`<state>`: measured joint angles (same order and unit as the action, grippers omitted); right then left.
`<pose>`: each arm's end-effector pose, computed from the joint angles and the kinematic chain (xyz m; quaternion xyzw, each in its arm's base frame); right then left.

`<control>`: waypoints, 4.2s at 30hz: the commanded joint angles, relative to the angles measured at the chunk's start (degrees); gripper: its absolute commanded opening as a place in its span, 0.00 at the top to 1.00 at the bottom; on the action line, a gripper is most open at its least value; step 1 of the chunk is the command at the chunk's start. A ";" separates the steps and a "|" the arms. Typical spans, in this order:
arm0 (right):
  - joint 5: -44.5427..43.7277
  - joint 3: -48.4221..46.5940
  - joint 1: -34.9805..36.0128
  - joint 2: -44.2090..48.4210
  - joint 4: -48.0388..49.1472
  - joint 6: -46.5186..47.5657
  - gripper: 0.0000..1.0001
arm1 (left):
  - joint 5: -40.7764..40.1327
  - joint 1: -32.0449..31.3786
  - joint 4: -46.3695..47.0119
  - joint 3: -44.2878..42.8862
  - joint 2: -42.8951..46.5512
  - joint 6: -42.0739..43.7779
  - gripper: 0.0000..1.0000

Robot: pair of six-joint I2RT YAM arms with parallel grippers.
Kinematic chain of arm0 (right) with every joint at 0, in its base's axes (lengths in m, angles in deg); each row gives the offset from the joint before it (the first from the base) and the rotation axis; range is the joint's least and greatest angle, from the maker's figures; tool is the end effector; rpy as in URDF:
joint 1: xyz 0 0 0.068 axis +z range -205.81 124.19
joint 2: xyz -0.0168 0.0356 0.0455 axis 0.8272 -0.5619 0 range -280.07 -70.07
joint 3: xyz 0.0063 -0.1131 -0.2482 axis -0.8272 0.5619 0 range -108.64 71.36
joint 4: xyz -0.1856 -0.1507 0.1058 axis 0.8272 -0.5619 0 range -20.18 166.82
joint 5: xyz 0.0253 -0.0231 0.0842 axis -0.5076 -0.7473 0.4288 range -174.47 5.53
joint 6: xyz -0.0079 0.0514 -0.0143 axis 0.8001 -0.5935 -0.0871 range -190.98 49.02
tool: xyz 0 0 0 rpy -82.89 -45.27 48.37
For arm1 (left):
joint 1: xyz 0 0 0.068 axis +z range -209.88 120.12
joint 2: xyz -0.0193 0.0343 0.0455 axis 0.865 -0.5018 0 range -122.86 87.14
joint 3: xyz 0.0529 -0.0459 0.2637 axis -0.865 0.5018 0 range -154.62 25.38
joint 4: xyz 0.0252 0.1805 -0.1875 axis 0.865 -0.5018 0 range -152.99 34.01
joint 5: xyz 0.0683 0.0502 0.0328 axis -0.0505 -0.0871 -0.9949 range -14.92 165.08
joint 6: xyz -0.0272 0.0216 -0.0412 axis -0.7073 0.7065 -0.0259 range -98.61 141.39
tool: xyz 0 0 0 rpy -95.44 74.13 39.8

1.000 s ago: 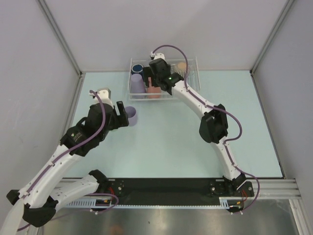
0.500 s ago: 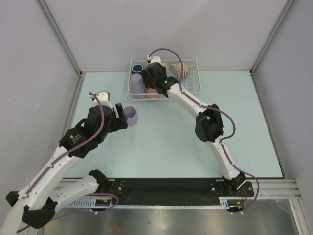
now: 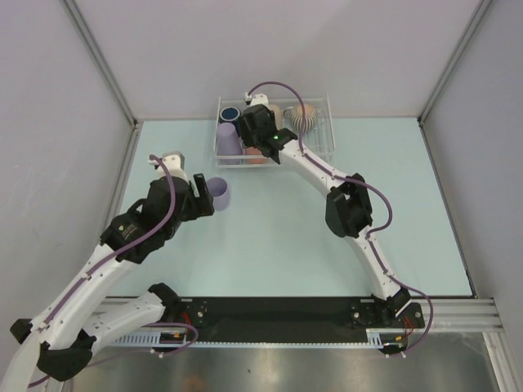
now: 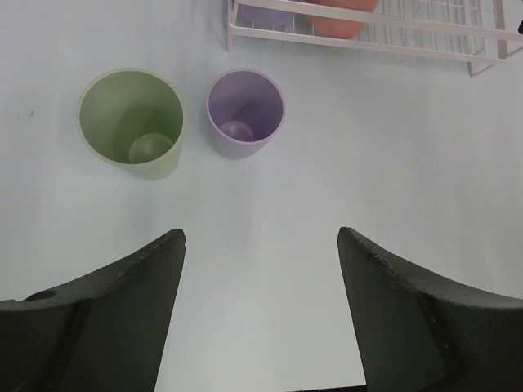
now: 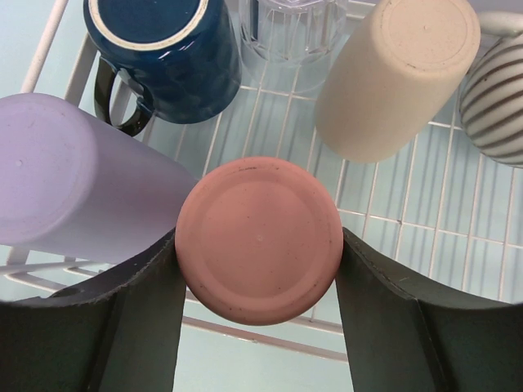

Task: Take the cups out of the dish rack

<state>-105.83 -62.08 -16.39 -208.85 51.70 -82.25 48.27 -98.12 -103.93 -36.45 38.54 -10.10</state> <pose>0.4411 0.3460 0.2701 -0.1182 0.8498 0.0634 0.5098 0.1333 -0.0846 0.3658 -0.0566 0.8666 -0.0895 0.4877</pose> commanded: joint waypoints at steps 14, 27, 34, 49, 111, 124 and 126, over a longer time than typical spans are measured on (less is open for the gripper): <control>-3.95 -0.67 1.10 5.36 1.48 3.44 1.00 | 0.44 -0.35 1.54 1.26 -0.01 -1.03 0.19; -0.87 2.93 0.75 14.41 1.31 0.98 1.00 | 1.76 -0.35 4.17 3.11 -0.09 -3.14 0.19; -1.22 10.21 0.40 26.09 1.04 1.86 1.00 | 2.99 -0.35 8.30 3.55 -1.50 -4.55 0.18; 24.29 46.67 -14.87 58.24 11.93 -16.84 1.00 | 15.63 -0.35 31.49 7.68 -5.28 -12.45 0.18; 54.94 106.38 -22.90 71.63 81.29 -66.60 1.00 | 43.86 -5.53 86.35 17.88 -19.52 -33.55 0.26; 56.61 105.50 -22.63 71.01 79.10 -65.20 1.00 | 44.12 -5.71 85.48 16.30 -21.62 -33.64 0.98; 57.57 105.15 -22.81 71.02 78.30 -64.76 1.00 | 43.86 -5.71 85.03 16.12 -21.71 -33.55 1.00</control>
<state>-51.04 44.95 -39.54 -137.92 131.93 -151.52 90.76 -103.32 -21.75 -16.36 16.88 -44.02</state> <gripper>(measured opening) 0.676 0.057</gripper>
